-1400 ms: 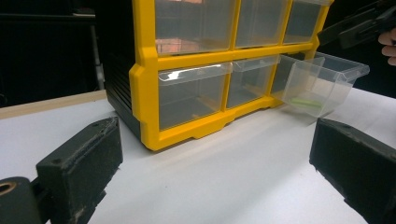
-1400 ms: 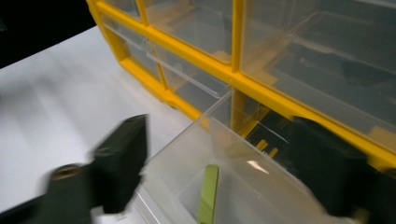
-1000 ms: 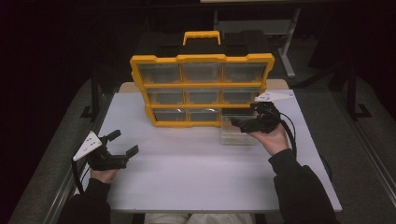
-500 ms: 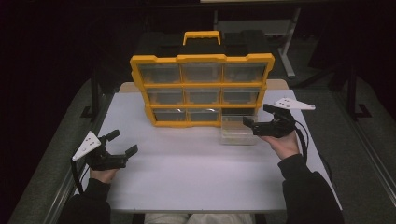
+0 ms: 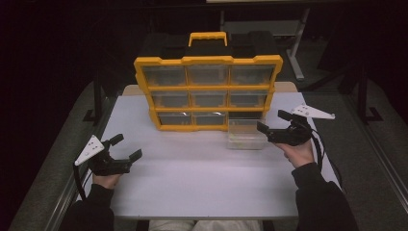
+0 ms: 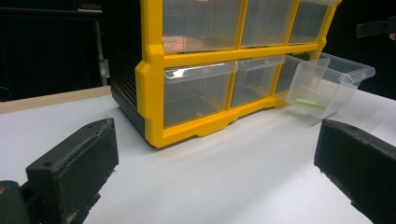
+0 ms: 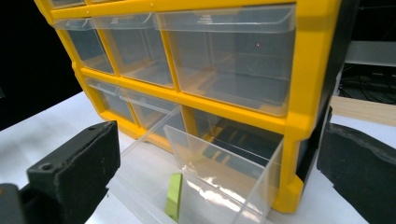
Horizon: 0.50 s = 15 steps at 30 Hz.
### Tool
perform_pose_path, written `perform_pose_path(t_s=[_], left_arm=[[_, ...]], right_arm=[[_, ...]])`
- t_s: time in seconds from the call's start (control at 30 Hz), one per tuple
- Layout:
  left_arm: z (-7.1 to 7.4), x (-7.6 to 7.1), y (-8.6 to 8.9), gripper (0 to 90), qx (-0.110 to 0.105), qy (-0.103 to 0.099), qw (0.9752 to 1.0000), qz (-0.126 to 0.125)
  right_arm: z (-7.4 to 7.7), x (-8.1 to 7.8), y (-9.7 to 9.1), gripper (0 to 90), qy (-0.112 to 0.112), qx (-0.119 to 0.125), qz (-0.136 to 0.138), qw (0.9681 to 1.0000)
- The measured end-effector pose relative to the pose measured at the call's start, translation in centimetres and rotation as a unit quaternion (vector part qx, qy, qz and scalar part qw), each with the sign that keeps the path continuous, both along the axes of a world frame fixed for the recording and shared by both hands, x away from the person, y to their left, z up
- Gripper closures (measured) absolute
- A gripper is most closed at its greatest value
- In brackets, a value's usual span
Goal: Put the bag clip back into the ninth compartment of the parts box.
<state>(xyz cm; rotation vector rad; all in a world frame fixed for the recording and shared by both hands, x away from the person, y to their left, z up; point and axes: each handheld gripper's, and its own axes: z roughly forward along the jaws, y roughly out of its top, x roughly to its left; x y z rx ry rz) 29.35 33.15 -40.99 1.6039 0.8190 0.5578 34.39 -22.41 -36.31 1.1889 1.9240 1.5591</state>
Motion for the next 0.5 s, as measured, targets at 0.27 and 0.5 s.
perform_pose_path(t_s=[0.27,0.5], left_arm=[[0.0,0.0,0.0,0.0,0.001,0.002,1.0,-0.002],[0.0,0.0,0.0,0.0,0.001,0.001,1.0,-0.002]], right_arm=[[-1.1,-0.3,-0.6,0.0,0.007,-0.007,-0.016,0.9998],[-1.9,-0.7,-0.6,0.0,0.01,-0.023,-0.016,0.9996]])
